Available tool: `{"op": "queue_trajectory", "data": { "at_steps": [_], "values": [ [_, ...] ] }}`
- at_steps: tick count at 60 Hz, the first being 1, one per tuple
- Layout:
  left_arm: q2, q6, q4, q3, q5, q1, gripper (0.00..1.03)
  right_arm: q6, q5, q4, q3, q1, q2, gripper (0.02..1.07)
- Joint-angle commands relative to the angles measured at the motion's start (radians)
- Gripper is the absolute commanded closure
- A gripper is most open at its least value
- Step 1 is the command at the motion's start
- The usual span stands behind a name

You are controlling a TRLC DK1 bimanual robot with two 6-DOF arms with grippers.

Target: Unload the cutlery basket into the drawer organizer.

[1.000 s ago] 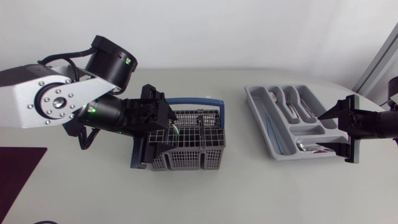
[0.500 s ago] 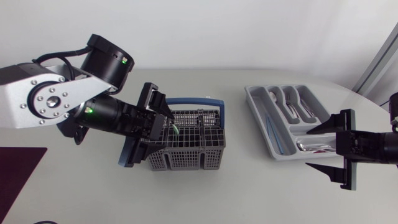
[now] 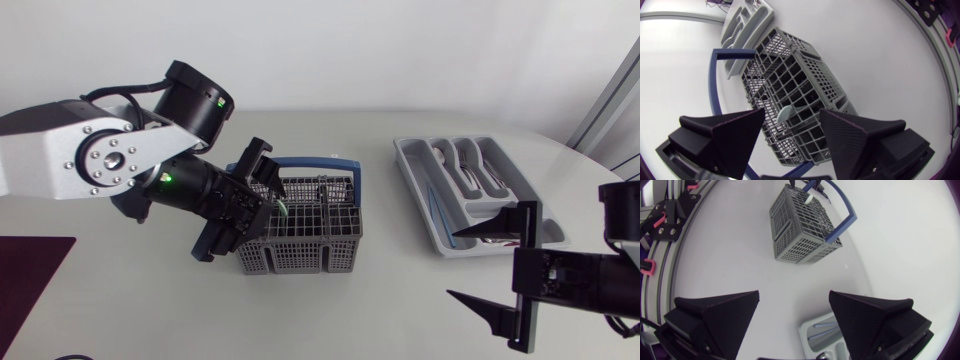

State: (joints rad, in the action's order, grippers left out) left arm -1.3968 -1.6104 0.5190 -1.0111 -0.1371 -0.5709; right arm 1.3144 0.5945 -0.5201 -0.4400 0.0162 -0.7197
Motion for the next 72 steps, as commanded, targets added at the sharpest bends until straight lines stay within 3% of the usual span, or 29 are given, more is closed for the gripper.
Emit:
{"op": "queue_trajectory", "data": {
  "at_steps": [1, 30, 44, 59, 67, 72],
  "values": [
    [-0.036, -0.062, 0.007, -0.052, 0.013, -0.006, 0.34, -0.113, -0.025, 0.028, 0.052, 0.068, 0.039, 0.07],
    [-0.133, -0.151, 0.012, -0.116, 0.102, -0.024, 0.44, -0.236, -0.076, 0.015, 0.087, 0.212, 0.166, 0.07],
    [-0.153, -0.152, 0.012, -0.136, 0.111, -0.029, 0.66, -0.284, -0.108, 0.049, 0.104, 0.291, 0.167, 0.07],
    [-0.168, -0.152, 0.012, -0.141, 0.128, -0.038, 0.79, -0.340, -0.151, 0.108, 0.106, 0.372, 0.161, 0.07],
    [-0.168, -0.154, 0.013, -0.138, 0.134, -0.040, 0.79, -0.342, -0.150, 0.114, 0.099, 0.372, 0.157, 0.07],
    [-0.168, -0.152, 0.013, -0.135, 0.134, -0.040, 0.88, -0.342, -0.150, 0.115, 0.101, 0.372, 0.157, 0.07]
  ]
}}
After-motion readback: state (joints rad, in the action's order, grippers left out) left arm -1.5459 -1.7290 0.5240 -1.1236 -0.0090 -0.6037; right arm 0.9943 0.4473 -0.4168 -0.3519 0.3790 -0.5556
